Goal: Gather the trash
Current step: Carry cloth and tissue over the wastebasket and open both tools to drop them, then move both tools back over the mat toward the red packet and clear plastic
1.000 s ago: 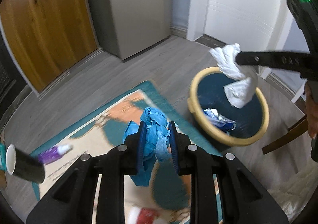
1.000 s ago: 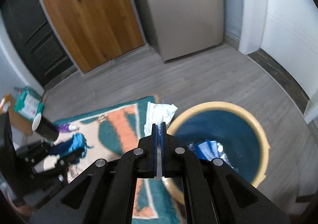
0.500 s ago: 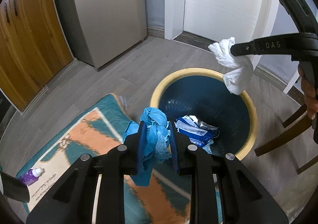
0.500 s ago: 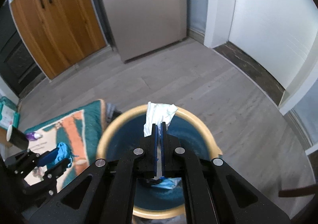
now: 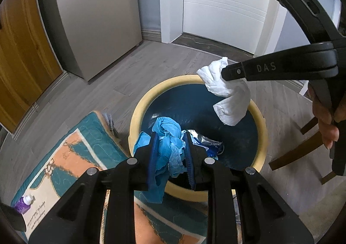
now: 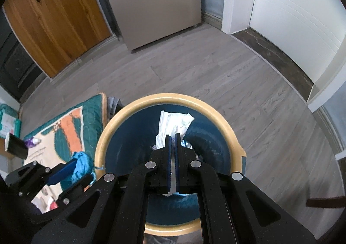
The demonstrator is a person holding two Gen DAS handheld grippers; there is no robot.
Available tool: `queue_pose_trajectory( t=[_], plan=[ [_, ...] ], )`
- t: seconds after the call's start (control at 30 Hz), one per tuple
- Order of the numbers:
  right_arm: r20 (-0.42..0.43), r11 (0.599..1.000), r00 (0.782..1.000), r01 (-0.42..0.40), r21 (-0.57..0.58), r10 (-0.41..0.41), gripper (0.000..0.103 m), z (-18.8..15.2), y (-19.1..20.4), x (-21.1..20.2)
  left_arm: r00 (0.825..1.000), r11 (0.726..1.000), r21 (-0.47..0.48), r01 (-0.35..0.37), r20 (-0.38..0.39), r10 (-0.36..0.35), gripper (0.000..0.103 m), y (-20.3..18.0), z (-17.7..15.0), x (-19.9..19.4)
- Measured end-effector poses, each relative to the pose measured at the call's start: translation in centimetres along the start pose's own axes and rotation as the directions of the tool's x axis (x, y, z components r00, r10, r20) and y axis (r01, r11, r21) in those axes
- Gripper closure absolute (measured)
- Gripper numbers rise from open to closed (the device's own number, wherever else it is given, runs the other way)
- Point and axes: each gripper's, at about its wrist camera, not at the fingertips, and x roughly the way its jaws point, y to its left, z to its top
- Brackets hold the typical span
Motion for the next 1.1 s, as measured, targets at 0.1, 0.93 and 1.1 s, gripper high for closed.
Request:
queue_pose_trajectory(
  t=[0.1,0.93,1.1],
  plan=[
    [0.001,1.0,1.0,-0.01,0.024,0.009,0.099,0.1,-0.6,0.0,1.0,1.0,0.002,-0.001,0.02,0.001,0.079,0.0,0.3,-0.1],
    [0.047,0.999,0.999,-0.015,0.032,0.014,0.041,0.2,0.5,-1.8,0.995,0.996,-0.043,-0.078,0.061,0.08,0.038,2.5,-0.9,-3.8],
    [0.071,0.999,0.997,-0.035,0.005,0.035,0.019,-0.1,1.9,-2.8,0.991,0.99,-0.088,-0.108,0.071,0.114,0.027,4.1,-1.9,-5.7]
  ],
)
